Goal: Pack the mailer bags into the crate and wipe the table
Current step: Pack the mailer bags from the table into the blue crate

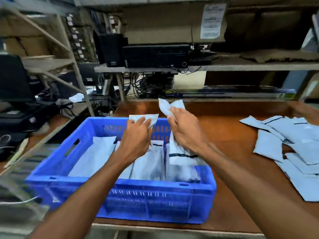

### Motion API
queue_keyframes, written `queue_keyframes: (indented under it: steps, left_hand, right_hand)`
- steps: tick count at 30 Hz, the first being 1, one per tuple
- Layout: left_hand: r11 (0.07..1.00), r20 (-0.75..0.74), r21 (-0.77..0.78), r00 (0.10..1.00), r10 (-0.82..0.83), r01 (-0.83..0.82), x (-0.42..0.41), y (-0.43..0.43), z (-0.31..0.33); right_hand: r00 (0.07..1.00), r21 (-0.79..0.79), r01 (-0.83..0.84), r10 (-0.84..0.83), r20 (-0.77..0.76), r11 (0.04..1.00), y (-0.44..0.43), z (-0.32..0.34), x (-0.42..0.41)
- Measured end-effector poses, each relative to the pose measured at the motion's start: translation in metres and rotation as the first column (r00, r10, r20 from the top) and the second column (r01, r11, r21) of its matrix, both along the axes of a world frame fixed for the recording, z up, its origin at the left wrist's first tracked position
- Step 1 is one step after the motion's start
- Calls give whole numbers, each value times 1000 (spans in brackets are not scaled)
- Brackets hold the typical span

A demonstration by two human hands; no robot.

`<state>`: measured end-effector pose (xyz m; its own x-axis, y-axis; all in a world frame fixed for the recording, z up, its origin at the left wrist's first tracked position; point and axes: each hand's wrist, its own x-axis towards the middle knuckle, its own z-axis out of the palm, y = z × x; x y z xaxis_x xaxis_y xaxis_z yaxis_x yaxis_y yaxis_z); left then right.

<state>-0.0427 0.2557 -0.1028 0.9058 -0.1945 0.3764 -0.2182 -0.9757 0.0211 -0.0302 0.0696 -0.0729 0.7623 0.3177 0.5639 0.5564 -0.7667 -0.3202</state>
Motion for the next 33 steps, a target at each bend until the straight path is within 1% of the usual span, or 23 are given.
queue_keyframes:
  steps: [2,3,4,5,6,7,8,9,10,13,15,17,20,22,23,24,26,27,28,29,30,31,33]
  left_hand:
    - [997,-169,74,986,-14,27,2,6,-25]
    - [994,-245,106,969,-14,41,2,6,-34]
    - [994,-327,101,945,0,35,2,4,-40]
    - [997,-469,81,883,28,11,2,3,-43]
    - [996,-628,84,777,38,19,3,1,-42]
    - [996,-697,76,717,26,38,4,1,-41]
    - [996,-721,76,693,16,56,7,2,-42]
    - [994,-722,79,692,6,74,9,5,-44]
    - [992,-727,89,686,2,92,16,9,-47]
    - [973,-796,170,604,43,155,28,19,-63]
    - [968,-823,184,566,55,174,28,17,-71]
    - [965,-819,194,571,59,178,27,10,-78]
    - [967,-822,192,565,66,166,29,6,-81]
    - [978,-816,159,575,52,137,31,8,-80]
    - [982,-802,144,596,43,123,33,9,-78]
    - [984,-772,142,635,41,110,34,8,-75]
    - [987,-666,138,745,28,87,38,0,-63]
    - [990,-591,117,806,10,74,41,-7,-57]
    - [996,-501,62,865,-22,60,45,-14,-50]
    - [998,-397,-30,916,-65,58,49,-27,-43]
    - [987,-288,-138,950,-117,80,52,-42,-35]
    - [966,-186,-225,968,-167,124,54,-60,-26]
    - [920,-42,-306,962,-268,243,53,-114,-12]
  right_hand:
    - [994,-161,66,-80,-80,985,15,-27,7]
    - [984,-277,92,-130,-122,957,20,-41,10]
    - [962,-389,94,-185,-202,916,22,-54,13]
    - [919,-489,68,-246,-310,870,21,-66,17]
    - [851,-584,10,-314,-421,811,19,-76,20]
    - [780,-657,-63,-374,-503,751,17,-83,22]
    - [727,-696,-116,-416,-546,709,15,-86,23]
    - [696,-711,-140,-442,-566,689,13,-87,23]
    - [682,-709,-148,-448,-578,689,11,-87,23]
    - [659,-710,-184,-451,-602,679,8,-94,18]
    - [628,-718,-212,-470,-620,663,9,-102,15]
    - [582,-711,-229,-492,-647,665,10,-105,15]
    - [569,-715,-244,-500,-653,655,12,-106,16]
    - [592,-718,-247,-485,-643,651,11,-105,13]
    - [624,-717,-247,-459,-632,652,11,-103,12]
    - [676,-714,-245,-412,-611,656,11,-98,12]
    - [824,-700,-225,-252,-508,678,5,-79,16]
    - [897,-685,-201,-149,-416,701,-2,-64,17]
    - [946,-651,-164,-67,-316,741,-10,-49,20]
    - [972,-585,-117,-29,-234,802,-26,-32,21]
    - [983,-500,-68,-27,-181,863,-47,-19,24]
    - [986,-406,-25,-44,-160,913,-70,-7,25]
    - [968,-224,69,-120,-219,972,-133,6,25]
